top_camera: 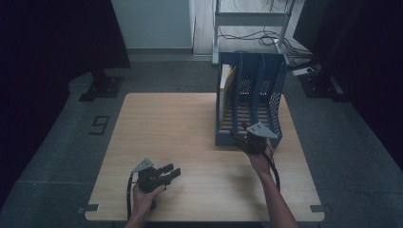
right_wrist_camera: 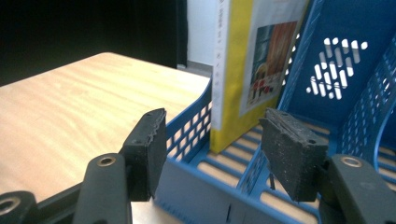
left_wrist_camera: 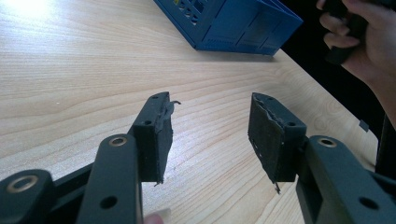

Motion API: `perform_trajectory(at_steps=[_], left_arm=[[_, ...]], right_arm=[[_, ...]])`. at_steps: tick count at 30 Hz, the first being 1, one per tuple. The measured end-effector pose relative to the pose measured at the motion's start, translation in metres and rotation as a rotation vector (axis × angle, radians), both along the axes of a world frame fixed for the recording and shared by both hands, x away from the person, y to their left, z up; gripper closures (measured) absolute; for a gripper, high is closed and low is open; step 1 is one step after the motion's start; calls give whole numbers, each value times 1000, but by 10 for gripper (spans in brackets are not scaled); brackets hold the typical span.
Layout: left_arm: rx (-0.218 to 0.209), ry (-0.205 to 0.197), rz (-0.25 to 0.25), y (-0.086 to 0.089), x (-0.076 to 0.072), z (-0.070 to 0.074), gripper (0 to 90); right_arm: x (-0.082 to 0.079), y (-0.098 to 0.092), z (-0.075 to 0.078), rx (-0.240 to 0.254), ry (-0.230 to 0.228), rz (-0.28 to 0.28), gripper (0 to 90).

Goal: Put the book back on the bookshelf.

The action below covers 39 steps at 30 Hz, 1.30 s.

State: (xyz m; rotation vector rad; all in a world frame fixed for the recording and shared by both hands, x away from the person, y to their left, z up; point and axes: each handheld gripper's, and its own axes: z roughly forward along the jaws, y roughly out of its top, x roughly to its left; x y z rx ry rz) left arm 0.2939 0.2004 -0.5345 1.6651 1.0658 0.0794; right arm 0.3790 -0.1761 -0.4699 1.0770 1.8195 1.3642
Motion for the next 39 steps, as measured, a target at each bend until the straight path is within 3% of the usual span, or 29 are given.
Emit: perform_trajectory(at_steps=[12,19,27,39], left_arm=[[6,0,2,0,0,0,497],[10,1,3,0,0,0,496],[22,2,2,0,0,-1,495],[22,0,2,0,0,-1,495]], right_arm=[[-43,-10,-17,-2,-8,36,405],[-62,-18,-30,-24,16,58,404],[-70,-25,-49,-50,68,51,400],[-70,-25,-59,-66,101,53,396]])
